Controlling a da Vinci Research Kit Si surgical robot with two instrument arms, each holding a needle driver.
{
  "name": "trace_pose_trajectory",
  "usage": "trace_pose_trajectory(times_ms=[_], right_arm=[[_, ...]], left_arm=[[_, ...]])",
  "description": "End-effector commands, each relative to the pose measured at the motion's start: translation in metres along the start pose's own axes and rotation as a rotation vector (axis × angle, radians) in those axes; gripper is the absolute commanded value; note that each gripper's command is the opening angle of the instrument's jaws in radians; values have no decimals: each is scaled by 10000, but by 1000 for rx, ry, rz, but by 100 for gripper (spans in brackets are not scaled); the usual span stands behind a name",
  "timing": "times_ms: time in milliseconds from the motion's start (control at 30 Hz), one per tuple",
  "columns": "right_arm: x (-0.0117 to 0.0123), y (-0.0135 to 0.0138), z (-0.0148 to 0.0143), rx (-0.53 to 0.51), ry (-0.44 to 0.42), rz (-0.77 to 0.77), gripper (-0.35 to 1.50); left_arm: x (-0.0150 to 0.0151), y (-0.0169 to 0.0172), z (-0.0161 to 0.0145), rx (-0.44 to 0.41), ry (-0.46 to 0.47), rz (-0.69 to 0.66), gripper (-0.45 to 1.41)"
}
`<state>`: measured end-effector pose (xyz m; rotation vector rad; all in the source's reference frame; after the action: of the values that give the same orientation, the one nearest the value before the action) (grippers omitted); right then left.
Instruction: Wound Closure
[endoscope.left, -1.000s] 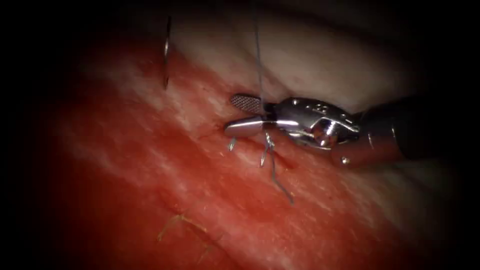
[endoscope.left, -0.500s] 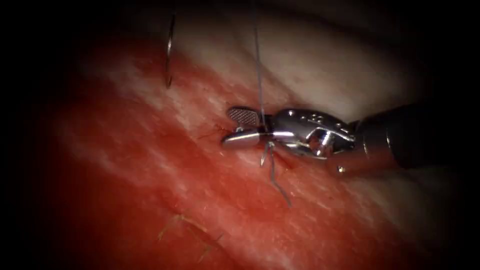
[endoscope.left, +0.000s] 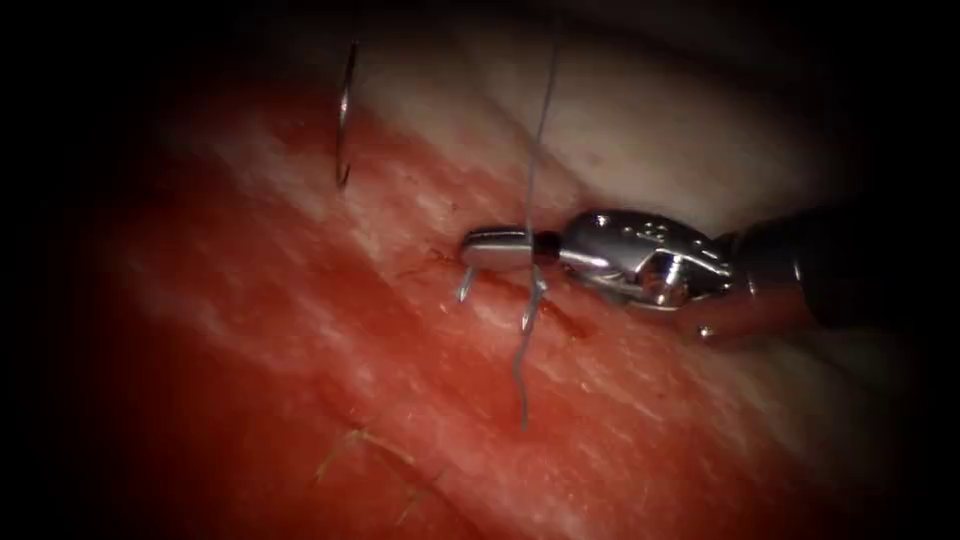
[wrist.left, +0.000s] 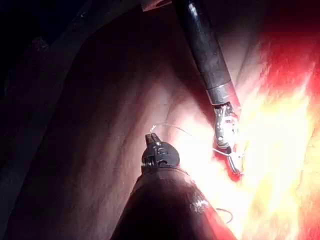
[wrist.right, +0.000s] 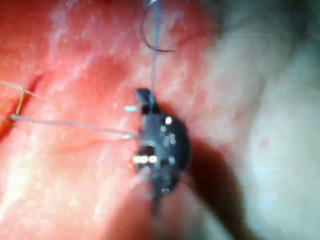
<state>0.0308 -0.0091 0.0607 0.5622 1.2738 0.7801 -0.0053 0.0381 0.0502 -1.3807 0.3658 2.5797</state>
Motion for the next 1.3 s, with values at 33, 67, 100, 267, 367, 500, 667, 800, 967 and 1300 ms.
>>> trace_pose_trajectory(times_ms=[33, 67, 100, 267, 367, 500, 667, 800, 967, 1300], right_arm=[[-9, -5, 4, 12, 21, -7, -13], [-8, -7, 1, 11, 41, -14, 36], [-1, -7, -7, -47, 77, -9, 138], [20, -7, -34, -42, 80, 13, 148], [15, -12, -33, -39, 92, 7, 148], [6, -12, -25, -43, 79, -1, 148], [-1, -2, -11, -59, 62, -7, 148], [-5, 1, 0, -70, 65, -11, 148], [-9, -2, 13, -54, 64, -16, 148], [-17, 0, 28, -54, 67, -25, 148]], left_arm=[[-3, -3, 5, -2, 3, 0, -45], [-4, -4, 5, -3, 4, 0, -45], [-8, -8, 6, -5, 5, -1, -45], [-23, -16, 14, -1, -5, -2, -45], [-26, -12, 16, 2, -6, 2, -45], [-23, -11, 13, 1, -7, 2, -45], [-14, -8, 7, 1, -10, 1, -45], [-5, -4, 2, 2, -12, 1, -45], [7, 1, -4, 9, -13, 11, -45], [18, 4, -8, 10, -17, 16, -45]])
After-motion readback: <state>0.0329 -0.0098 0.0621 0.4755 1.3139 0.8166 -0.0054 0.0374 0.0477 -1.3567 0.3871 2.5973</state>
